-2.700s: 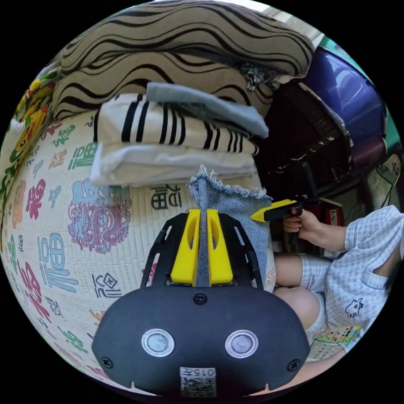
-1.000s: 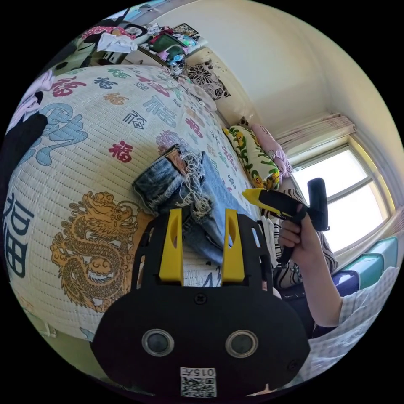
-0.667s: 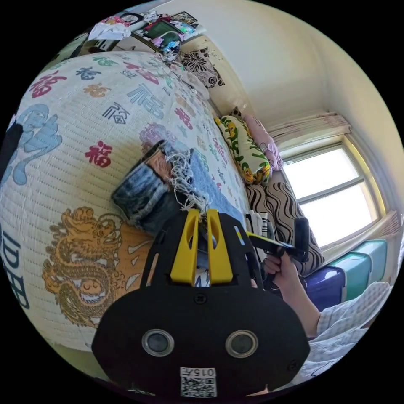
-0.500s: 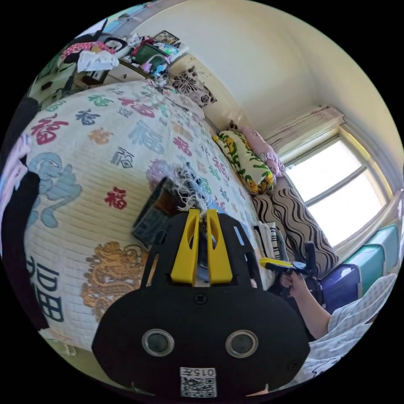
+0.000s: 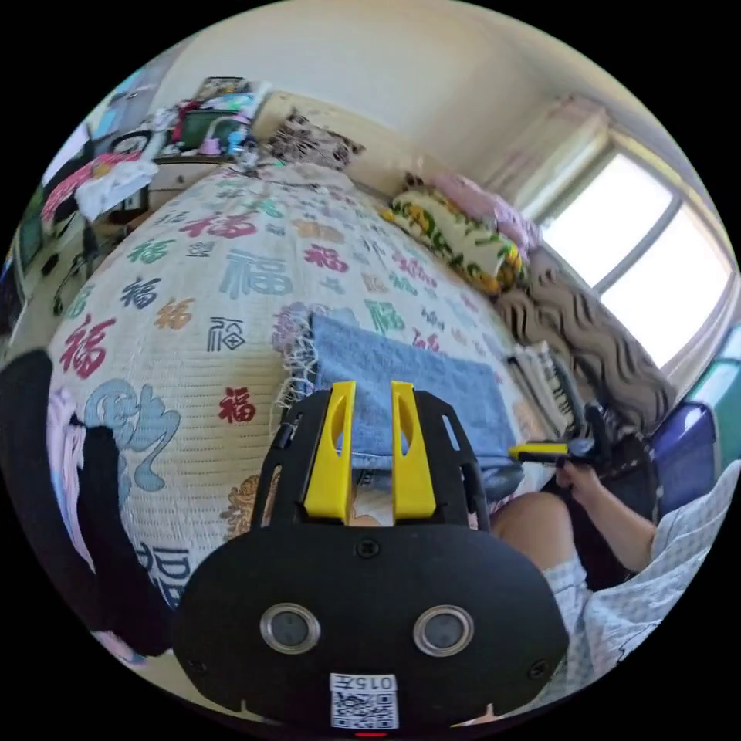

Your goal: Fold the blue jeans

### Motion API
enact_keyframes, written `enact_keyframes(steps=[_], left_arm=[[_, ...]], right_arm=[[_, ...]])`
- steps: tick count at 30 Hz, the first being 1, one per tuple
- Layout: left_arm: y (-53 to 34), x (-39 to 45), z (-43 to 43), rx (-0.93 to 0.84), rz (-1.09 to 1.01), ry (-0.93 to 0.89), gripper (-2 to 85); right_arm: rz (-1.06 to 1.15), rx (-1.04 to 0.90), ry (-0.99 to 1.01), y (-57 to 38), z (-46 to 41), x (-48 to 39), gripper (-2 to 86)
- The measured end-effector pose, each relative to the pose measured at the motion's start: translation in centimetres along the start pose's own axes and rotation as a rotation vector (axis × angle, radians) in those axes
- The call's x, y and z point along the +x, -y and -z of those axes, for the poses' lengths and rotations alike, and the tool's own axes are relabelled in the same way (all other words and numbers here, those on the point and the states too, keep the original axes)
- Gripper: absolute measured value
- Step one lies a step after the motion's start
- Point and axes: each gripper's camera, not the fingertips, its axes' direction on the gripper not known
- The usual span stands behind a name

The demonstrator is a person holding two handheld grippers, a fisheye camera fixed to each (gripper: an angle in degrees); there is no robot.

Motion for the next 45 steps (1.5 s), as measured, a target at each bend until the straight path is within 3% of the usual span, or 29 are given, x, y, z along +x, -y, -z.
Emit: enact_keyframes(steps=[2,3,7,14,21,26,29,33,38,45], left_arm=[[0.4,2.3,-3.1,-0.196,-0.121,0.269,6.2],[0.3,2.8,-3.7,-0.227,-0.167,0.31,6.0],[-0.4,6.1,-5.3,-0.184,-0.304,0.42,4.4],[2.6,8.1,-6.8,-0.297,-0.196,0.266,3.2],[4.6,12.6,-9.3,-0.351,-0.362,0.336,3.5],[6.8,15.2,-10.5,-0.393,-0.381,0.333,2.1],[8.8,18.4,-8.6,-0.222,-0.471,0.29,2.1],[13.6,23.5,-9.8,-0.17,-0.629,0.13,8.3],[19.9,32.6,-19.3,-0.272,-0.831,-0.094,10.6],[23.7,38.8,-31.3,-0.532,-0.824,-0.159,11.7]], right_arm=[[0.032,0.015,-0.052,-0.7,-0.5,0.1,0.2],[0.047,0.018,-0.087,-0.9,-0.4,0.0,-0.1],[0.096,0.035,-0.208,-1.6,-0.4,-0.5,-0.5],[-0.065,0.118,-0.097,-3.1,0.4,3.5,-0.6],[-0.032,0.126,-0.158,-3.9,1.3,5.7,-0.8],[-0.127,0.144,-0.01,-5.4,3.7,9.6,-1.0],[-0.264,0.253,0.066,-8.6,7.2,12.9,-0.9],[-0.487,0.332,0.179,-13.1,9.0,17.5,0.2],[-0.514,0.251,0.269,-13.4,7.9,19.3,4.3],[-0.55,0.252,0.353,-15.2,9.2,22.2,6.4]])
